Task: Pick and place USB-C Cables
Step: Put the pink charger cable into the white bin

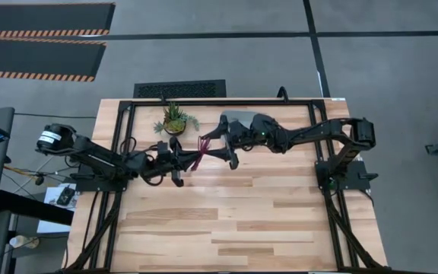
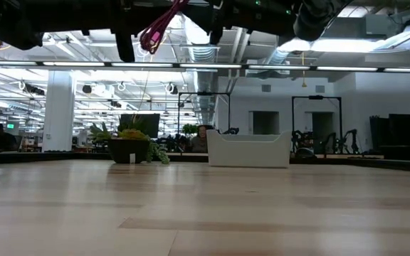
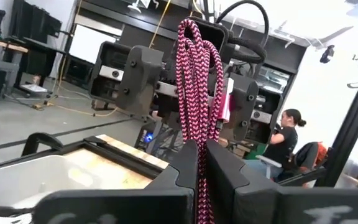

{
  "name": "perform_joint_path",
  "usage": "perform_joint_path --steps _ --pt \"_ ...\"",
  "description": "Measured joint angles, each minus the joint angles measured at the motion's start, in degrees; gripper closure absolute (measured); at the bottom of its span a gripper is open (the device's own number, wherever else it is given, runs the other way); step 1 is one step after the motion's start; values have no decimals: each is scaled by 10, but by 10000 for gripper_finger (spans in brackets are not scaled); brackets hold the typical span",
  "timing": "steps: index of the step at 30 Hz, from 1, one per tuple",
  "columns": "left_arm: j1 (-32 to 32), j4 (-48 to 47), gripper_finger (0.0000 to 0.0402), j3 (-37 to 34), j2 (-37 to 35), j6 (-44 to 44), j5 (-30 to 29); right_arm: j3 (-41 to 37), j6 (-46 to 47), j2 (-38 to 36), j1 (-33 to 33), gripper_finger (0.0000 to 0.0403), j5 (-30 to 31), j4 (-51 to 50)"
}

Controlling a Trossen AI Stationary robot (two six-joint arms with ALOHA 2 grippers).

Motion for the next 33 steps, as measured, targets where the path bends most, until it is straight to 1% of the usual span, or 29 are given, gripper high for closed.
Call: perform_joint_path --steps 6,12,15,18,20,22,26,27,30,33 --pt "15 -7 401 21 0 -9 43 0 5 0 3 127 -1 1" --pt "21 -48 401 32 0 -21 48 0 4 0 7 127 -1 -6" --pt "23 -55 401 33 0 -22 49 0 4 0 7 137 0 -21" --pt "23 -55 401 33 0 -22 49 0 -8 0 7 170 1 -21" --pt "23 -55 401 33 0 -24 45 0 -9 0 6 206 1 -20" --pt "23 -55 401 33 0 -24 46 0 -9 0 6 252 1 -18" --pt "23 -59 401 33 0 -27 43 0 -9 0 5 361 -1 -18" --pt "23 -60 401 33 0 -31 41 0 -10 0 5 376 -1 -18" --pt "23 -61 400 33 0 -40 35 0 -10 -1 5 374 1 -21" --pt "23 -71 382 33 0 -47 32 0 -6 0 5 371 2 -25"
